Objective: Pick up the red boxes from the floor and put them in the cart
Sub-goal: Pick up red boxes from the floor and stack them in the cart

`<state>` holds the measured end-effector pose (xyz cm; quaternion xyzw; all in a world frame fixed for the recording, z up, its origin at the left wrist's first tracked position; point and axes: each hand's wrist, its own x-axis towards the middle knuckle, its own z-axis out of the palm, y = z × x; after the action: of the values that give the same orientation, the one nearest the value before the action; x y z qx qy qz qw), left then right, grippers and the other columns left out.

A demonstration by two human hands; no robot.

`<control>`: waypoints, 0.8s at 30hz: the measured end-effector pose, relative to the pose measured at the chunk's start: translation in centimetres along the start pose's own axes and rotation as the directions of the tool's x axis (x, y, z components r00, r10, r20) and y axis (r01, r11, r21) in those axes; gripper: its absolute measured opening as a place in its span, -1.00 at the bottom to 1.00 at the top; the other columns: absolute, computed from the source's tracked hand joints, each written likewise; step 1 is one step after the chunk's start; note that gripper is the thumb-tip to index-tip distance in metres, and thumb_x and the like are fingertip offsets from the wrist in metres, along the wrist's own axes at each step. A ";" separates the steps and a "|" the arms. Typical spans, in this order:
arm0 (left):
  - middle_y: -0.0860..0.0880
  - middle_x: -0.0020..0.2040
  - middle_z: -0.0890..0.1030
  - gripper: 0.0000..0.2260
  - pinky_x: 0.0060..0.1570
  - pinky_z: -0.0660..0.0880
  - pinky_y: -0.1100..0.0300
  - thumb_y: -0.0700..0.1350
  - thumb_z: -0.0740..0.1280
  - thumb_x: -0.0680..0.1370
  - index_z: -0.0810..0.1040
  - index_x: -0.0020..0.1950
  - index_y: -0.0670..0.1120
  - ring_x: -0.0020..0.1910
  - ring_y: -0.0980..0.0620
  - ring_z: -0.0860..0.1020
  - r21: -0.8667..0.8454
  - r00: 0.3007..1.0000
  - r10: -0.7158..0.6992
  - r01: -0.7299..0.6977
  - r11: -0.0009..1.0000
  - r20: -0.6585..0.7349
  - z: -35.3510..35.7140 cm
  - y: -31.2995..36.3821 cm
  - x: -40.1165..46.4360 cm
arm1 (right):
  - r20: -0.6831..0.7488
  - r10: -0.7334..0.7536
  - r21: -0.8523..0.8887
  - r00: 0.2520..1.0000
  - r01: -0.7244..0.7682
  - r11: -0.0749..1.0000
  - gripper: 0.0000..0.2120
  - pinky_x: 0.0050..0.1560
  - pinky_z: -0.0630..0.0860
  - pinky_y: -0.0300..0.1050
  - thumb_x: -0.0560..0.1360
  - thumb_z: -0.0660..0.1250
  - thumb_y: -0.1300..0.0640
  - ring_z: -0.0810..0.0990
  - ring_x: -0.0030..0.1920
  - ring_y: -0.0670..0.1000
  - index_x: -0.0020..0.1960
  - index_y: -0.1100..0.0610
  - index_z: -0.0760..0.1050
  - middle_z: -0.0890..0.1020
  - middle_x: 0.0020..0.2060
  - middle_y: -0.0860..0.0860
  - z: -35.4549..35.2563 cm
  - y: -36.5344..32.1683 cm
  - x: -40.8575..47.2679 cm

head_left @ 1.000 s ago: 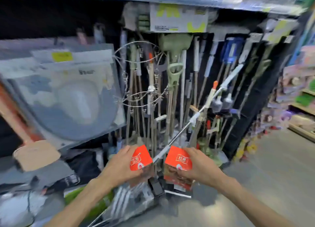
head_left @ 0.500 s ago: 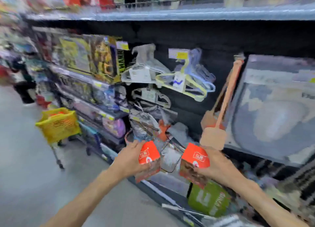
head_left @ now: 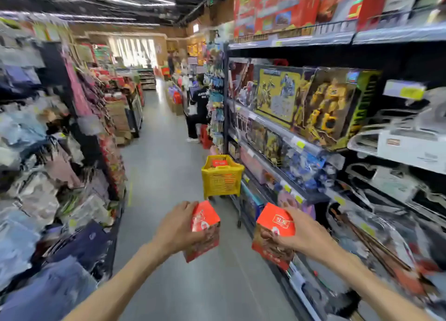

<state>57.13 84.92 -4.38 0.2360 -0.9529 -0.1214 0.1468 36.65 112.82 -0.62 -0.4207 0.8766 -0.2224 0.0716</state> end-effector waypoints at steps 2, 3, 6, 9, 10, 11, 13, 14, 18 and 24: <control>-0.02 0.12 0.53 -0.26 0.03 0.48 0.02 0.39 0.40 0.33 0.40 0.37 -0.02 0.08 -0.08 0.53 -0.002 0.998 -0.052 0.052 0.999 -0.028 -0.1 -3.8 2.7 | 0.008 -0.032 0.004 0.999 0.032 0.999 -0.56 -0.13 0.55 -0.01 0.23 0.40 -0.36 0.54 -0.16 -0.14 -0.04 -0.15 0.40 0.55 -0.19 -0.19 2.0 -1.1 5.9; -0.03 0.14 0.53 -0.24 0.05 0.48 0.02 0.38 0.40 0.34 0.39 0.39 -0.02 0.10 -0.08 0.53 -0.005 0.997 -0.073 0.073 0.997 -0.032 -0.1 -5.5 4.2 | 0.019 -0.062 0.012 0.998 0.062 0.998 -0.54 -0.12 0.56 0.00 0.22 0.39 -0.38 0.55 -0.15 -0.14 -0.01 -0.17 0.40 0.55 -0.16 -0.20 2.8 -1.6 8.9; -0.05 0.18 0.52 -0.19 0.11 0.45 0.05 0.38 0.39 0.34 0.35 0.44 -0.04 0.15 -0.08 0.52 0.000 0.993 -0.111 0.111 0.994 -0.041 -0.1 -10.5 9.4 | 0.057 -0.169 0.057 0.984 0.166 0.984 -0.46 -0.14 0.55 -0.10 0.24 0.39 -0.41 0.57 -0.10 -0.16 0.12 -0.21 0.39 0.56 -0.06 -0.20 4.7 -3.2 18.0; 0.03 0.15 0.50 -0.19 0.06 0.47 0.05 0.43 0.35 0.33 0.32 0.44 0.02 0.11 -0.01 0.52 -0.005 0.982 -0.176 0.176 0.984 -0.060 -0.8 -14.8 14.9 | 0.078 -0.258 0.051 0.963 0.254 0.966 -0.48 -0.18 0.52 -0.13 0.26 0.41 -0.37 0.57 -0.11 -0.15 0.10 -0.17 0.40 0.57 -0.06 -0.18 5.9 -4.9 27.4; 0.05 0.14 0.49 -0.20 0.05 0.47 0.06 0.43 0.35 0.33 0.32 0.44 0.02 0.10 0.01 0.52 -0.008 0.980 -0.187 0.187 0.982 -0.065 -1.2 -16.2 16.8 | 0.078 -0.278 0.042 0.957 0.275 0.960 -0.49 -0.15 0.53 -0.11 0.27 0.41 -0.34 0.57 -0.08 -0.12 0.11 -0.17 0.39 0.56 -0.03 -0.18 6.4 -5.6 30.5; 0.06 0.11 0.49 -0.21 0.04 0.46 0.09 0.41 0.36 0.34 0.33 0.44 0.02 0.09 0.02 0.51 -0.015 0.977 -0.200 0.199 0.980 -0.072 -1.6 -17.7 18.6 | 0.082 -0.294 0.035 0.952 0.292 0.956 -0.48 -0.11 0.54 -0.09 0.27 0.42 -0.31 0.57 -0.05 -0.11 0.15 -0.18 0.37 0.56 0.00 -0.18 7.0 -6.4 33.5; 0.11 0.03 0.45 -0.25 -0.02 0.42 0.15 0.39 0.38 0.34 0.36 0.41 0.02 0.06 0.04 0.50 -0.025 0.968 -0.230 0.229 0.973 -0.105 -2.3 -20.8 22.0 | 0.089 -0.326 0.030 0.941 0.324 0.946 -0.38 -0.04 0.55 -0.08 0.25 0.41 -0.32 0.57 0.03 -0.10 0.24 -0.18 0.35 0.56 0.07 -0.18 8.1 -8.0 39.4; 0.13 0.00 0.43 -0.26 -0.03 0.43 0.15 0.41 0.36 0.33 0.38 0.39 0.03 0.04 0.05 0.50 -0.027 0.961 -0.251 0.249 0.968 -0.118 -2.5 -22.6 23.5 | 0.096 -0.341 0.019 0.935 0.341 0.940 -0.35 -0.02 0.55 -0.07 0.25 0.40 -0.34 0.57 0.05 -0.09 0.27 -0.16 0.36 0.57 0.09 -0.17 8.7 -8.9 42.3; 0.10 0.05 0.51 -0.25 -0.05 0.48 0.10 0.49 0.31 0.32 0.40 0.35 0.06 0.01 0.06 0.52 -0.004 0.943 -0.308 0.310 0.951 -0.127 -2.9 -30.1 29.4 | 0.133 -0.359 0.013 0.924 0.360 0.933 -0.38 -0.04 0.55 -0.03 0.23 0.37 -0.38 0.57 -0.01 -0.06 0.19 -0.12 0.43 0.57 0.02 -0.15 10.9 -12.9 52.5; 0.09 0.12 0.54 -0.25 -0.03 0.43 0.16 0.48 0.33 0.33 0.40 0.38 0.07 0.07 0.05 0.54 0.045 0.935 -0.323 0.333 0.942 -0.146 -2.4 -43.4 39.8 | 0.129 -0.384 0.079 0.914 0.377 0.923 -0.42 -0.01 0.55 -0.03 0.26 0.43 -0.31 0.57 -0.03 -0.09 0.20 -0.10 0.44 0.58 -0.01 -0.15 16.5 -18.7 68.0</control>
<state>42.22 27.90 -6.32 0.4043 -0.8915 -0.0947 0.1812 11.77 44.79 -2.70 -0.5958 0.7646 -0.2243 0.1000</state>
